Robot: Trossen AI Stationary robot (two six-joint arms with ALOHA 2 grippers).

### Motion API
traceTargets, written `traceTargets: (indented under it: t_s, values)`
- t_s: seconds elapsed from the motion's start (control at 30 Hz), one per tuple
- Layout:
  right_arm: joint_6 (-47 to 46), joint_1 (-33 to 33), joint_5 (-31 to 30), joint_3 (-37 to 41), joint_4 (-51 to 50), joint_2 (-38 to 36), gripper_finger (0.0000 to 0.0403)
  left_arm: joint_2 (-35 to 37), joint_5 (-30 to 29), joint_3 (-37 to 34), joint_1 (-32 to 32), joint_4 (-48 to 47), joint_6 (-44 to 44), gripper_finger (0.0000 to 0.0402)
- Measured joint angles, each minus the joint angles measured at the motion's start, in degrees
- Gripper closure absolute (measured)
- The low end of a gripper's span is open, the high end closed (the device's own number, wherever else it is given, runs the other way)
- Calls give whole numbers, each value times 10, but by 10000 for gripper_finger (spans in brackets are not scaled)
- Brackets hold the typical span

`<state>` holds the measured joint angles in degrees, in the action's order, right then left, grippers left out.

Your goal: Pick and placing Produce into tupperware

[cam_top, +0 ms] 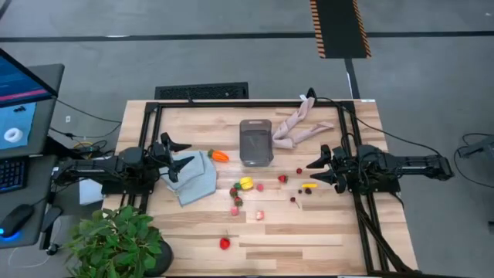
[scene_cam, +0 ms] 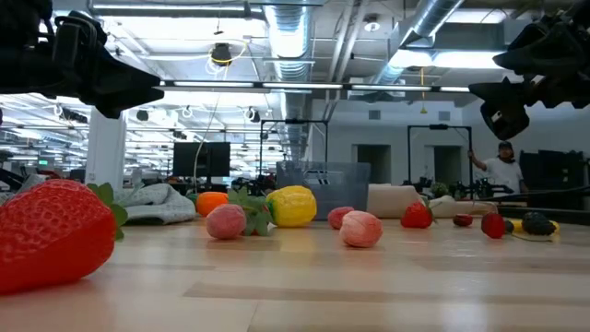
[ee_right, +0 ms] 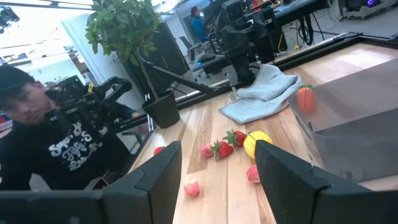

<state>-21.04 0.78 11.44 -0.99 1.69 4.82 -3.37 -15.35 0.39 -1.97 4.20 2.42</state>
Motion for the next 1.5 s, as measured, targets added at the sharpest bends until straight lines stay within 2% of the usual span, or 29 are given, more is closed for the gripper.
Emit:
traceTargets:
  t_s: [0.93, 1.03, 1.17, 1.23, 1.33, 1.5]
  values:
    - [0, 0, -5, 0, 0, 0, 177, 0, 0, 0, 0, 0, 0, 180]
    - [21, 1, -30, 0, 1, 0, 177, 0, 0, 0, 0, 0, 3, 180]
    - [61, 1, -120, 0, 32, 0, 177, 0, 0, 0, 0, 0, 0, 180]
    - [37, 1, -157, 0, 58, 0, 177, 0, 0, 0, 0, 0, 2, 180]
    - [-33, 1, -174, 0, 79, 0, 177, 0, 0, 0, 0, 0, 3, 180]
    - [-28, 2, -222, 0, 125, 0, 177, 0, 0, 0, 0, 0, 3, 180]
